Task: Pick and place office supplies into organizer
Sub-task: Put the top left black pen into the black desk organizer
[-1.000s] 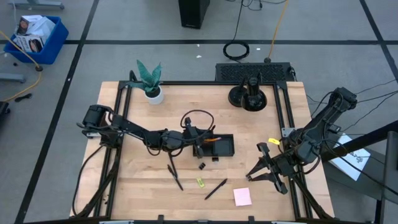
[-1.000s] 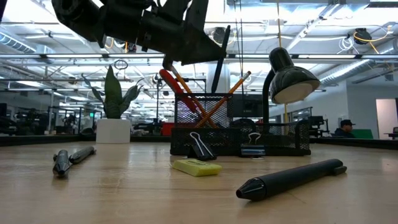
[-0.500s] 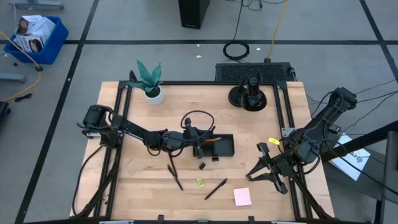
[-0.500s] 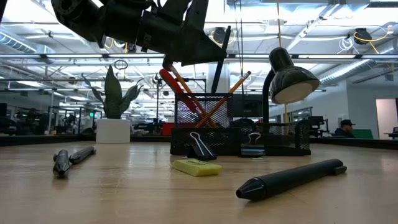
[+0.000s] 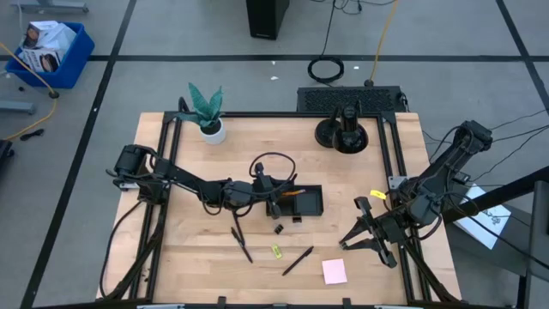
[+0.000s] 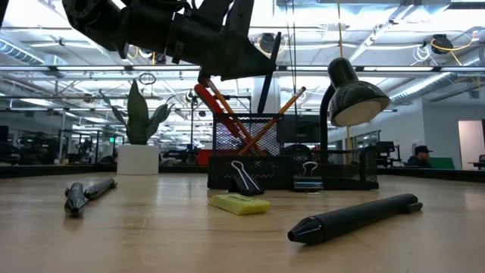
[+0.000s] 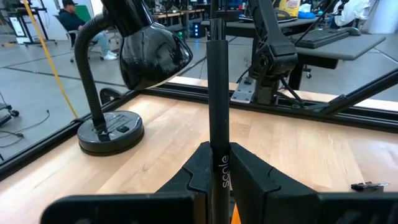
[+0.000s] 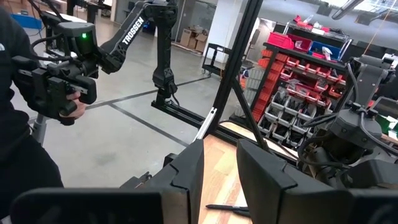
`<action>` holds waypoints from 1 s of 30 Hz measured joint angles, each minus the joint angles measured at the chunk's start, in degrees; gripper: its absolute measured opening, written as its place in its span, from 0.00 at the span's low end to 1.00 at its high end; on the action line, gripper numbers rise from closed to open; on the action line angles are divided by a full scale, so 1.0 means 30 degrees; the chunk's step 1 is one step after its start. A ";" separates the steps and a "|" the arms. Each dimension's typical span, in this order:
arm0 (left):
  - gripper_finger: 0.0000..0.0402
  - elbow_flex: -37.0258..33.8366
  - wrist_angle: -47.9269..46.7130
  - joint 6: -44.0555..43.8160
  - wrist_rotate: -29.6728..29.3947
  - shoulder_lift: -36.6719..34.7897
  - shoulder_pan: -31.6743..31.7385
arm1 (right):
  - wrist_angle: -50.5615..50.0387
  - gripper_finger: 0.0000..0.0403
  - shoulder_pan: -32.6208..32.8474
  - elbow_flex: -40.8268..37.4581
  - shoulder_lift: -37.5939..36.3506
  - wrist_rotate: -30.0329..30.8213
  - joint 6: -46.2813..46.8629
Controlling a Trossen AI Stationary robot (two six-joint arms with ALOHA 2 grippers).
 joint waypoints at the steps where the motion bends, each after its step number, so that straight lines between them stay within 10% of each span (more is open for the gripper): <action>1: 0.11 0.0000 -0.0051 -0.0081 -0.0004 0.0000 0.0000 | 0.0000 0.22 0.0000 0.0000 0.0000 0.0000 0.0000; 30: 0.11 0.0000 -0.0545 -0.0947 0.0003 0.0000 -0.0240 | 0.0007 0.22 -0.0006 0.0000 0.0000 0.0000 0.0000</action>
